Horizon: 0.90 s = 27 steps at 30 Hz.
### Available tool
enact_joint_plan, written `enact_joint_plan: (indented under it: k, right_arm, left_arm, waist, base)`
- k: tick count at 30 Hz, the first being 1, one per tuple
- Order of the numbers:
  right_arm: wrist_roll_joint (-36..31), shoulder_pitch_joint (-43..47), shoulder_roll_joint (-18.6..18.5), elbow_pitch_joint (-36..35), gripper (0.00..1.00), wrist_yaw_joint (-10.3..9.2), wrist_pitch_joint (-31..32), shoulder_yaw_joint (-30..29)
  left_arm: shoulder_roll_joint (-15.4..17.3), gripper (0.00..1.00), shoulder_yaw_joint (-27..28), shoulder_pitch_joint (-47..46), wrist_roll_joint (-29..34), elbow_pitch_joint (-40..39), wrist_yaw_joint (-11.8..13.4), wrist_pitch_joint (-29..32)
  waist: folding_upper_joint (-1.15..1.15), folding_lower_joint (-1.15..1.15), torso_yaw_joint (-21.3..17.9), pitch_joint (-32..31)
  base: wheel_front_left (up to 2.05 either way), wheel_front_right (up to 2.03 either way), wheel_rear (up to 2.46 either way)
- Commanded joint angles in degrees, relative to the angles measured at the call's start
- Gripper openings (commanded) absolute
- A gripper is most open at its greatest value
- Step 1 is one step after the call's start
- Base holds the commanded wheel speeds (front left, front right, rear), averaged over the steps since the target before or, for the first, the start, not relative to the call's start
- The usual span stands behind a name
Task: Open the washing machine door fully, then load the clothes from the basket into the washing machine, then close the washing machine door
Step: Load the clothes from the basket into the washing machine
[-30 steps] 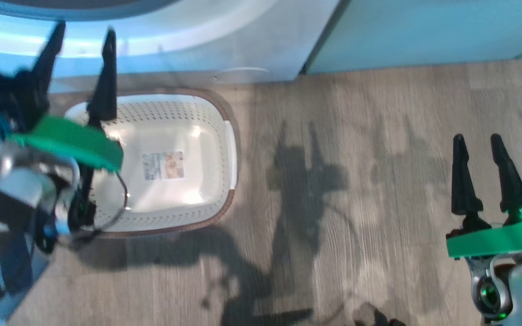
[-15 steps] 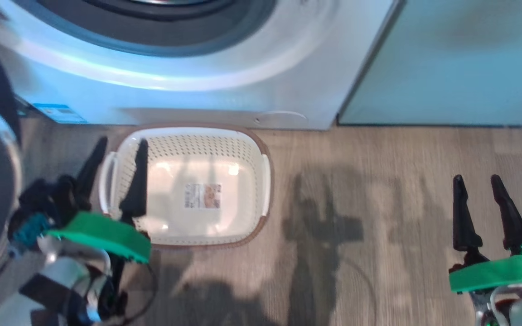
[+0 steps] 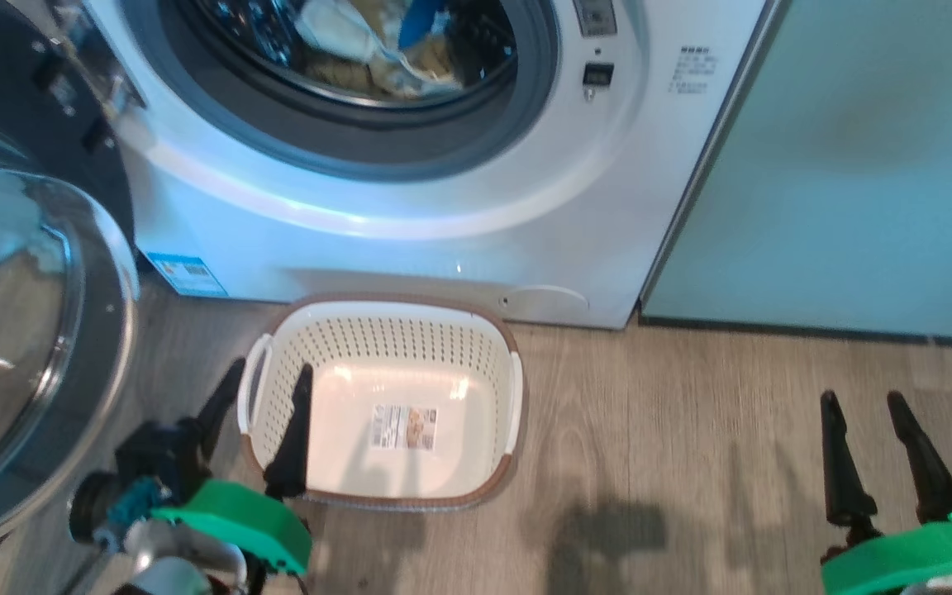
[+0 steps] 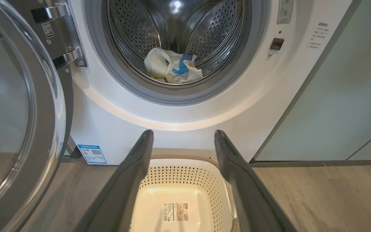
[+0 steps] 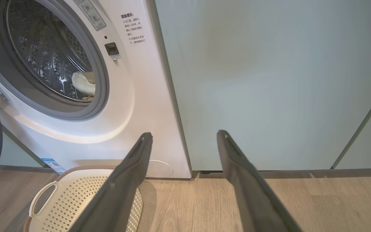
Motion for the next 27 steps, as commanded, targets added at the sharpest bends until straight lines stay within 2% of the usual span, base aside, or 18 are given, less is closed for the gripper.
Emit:
enact_joint_plan:
  k: [1, 10, 18, 27]
  right_arm:
    - [-0.7, -0.1, -1.4, -2.2, 1.00, 0.05, 0.4, 0.9]
    - [-0.8, 3.3, -1.3, -4.2, 1.00, 0.05, 2.4, 1.3]
    - [-0.8, 6.1, -1.1, -5.2, 1.00, 0.05, 3.7, 1.4]
    - [-1.0, 6.9, -1.0, -6.4, 1.00, 0.05, 4.4, 1.3]
  left_arm:
    - [0.7, 1.00, 2.5, -1.3, 0.9, -1.1, 6.7, -0.4]
    - [-1.5, 1.00, 3.5, 1.9, 2.1, 0.3, 5.1, -0.4]
    - [-1.9, 1.00, 4.3, 4.8, 3.2, 1.0, 4.5, -0.4]
    - [-1.8, 1.00, 4.8, 5.6, 3.7, 0.7, 4.4, -0.4]
  waist:
    - [-0.01, 0.01, 0.6, -1.8]
    - [-0.01, 0.01, 0.4, -6.1]
    - [-0.01, 0.01, -0.4, -9.8]
    - [-0.01, 0.01, -0.8, -10.7]
  base:
    - [0.00, 0.00, 0.00]
    - [0.00, 0.00, 0.00]
    - [0.00, 0.00, 0.00]
    - [0.00, 0.00, 0.00]
